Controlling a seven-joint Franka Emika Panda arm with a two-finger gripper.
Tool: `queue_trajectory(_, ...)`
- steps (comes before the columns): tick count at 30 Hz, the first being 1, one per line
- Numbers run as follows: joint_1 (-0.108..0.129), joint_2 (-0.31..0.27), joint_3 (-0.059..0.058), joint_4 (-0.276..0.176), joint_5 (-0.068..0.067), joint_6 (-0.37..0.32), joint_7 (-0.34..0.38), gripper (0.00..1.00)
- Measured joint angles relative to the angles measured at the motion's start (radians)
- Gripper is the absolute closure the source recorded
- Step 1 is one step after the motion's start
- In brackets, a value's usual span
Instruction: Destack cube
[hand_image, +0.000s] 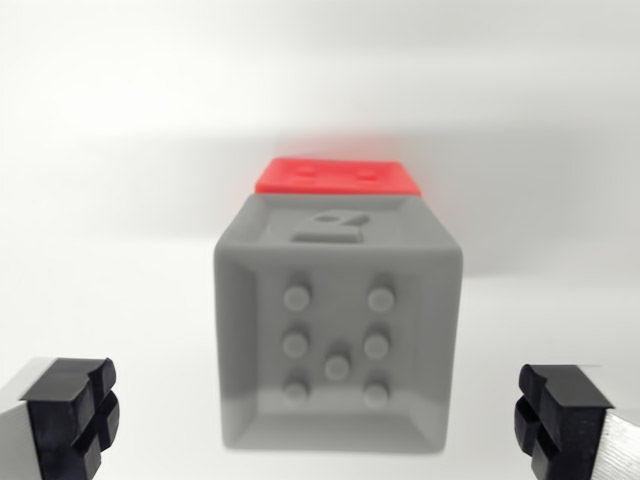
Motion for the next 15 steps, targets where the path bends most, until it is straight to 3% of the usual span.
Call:
queue_trajectory(8, 0.004, 0.081, -0.011, 0.006, -0.008, 0.07, 0.005, 0.0)
queue_trajectory(15, 0.011, 0.111, -0.018, 0.01, -0.009, 0.097, 0.006, 0.0)
